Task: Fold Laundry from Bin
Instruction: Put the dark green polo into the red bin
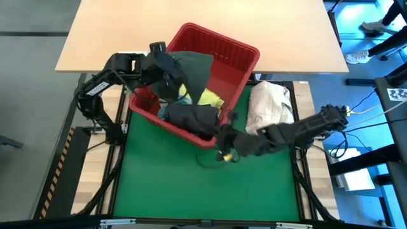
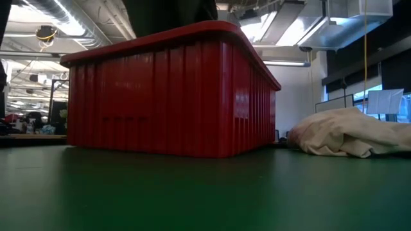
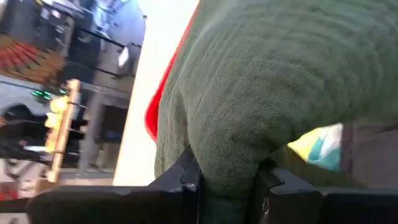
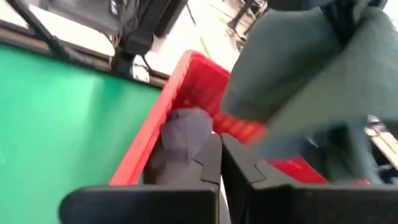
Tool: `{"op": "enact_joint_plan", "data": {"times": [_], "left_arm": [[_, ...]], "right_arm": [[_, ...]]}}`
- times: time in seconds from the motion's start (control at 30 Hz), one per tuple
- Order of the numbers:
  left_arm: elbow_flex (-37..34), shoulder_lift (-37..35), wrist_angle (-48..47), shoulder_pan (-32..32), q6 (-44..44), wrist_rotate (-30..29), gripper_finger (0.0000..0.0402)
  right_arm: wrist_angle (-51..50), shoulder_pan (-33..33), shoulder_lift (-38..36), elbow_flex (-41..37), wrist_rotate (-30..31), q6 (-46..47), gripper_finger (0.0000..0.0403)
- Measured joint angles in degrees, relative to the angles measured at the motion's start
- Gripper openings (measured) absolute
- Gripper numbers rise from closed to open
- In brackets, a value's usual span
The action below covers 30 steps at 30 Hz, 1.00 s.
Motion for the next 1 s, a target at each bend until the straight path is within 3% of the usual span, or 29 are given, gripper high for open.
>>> {"op": "enact_joint_plan", "data": {"times": [0.3,0.5,0.6,0.8,1.0], "left_arm": [[-0.1,1.2,0.7,0.4,-2.8,5.5,0.0050],[-0.1,1.2,-3.8,0.6,1.3,6.3,0.0050],[-0.1,1.2,-7.2,1.6,7.7,6.6,0.0050],[-0.3,1.2,-6.6,4.1,16.9,9.2,0.0050],[-6.2,1.1,-4.6,5.1,18.1,14.8,0.0050]], "right_arm": [[20.6,-15.6,6.5,0.0,-17.1,-7.9,0.0005],[18.2,-23.8,8.4,-0.1,-15.5,-5.5,0.0005],[14.9,-25.9,8.3,-0.1,-15.5,-4.0,0.0005],[12.5,-26.2,7.2,-0.1,-14.0,-4.8,0.0005],[9.6,-26.1,5.8,-0.1,-13.0,-5.1,0.0005]]}}
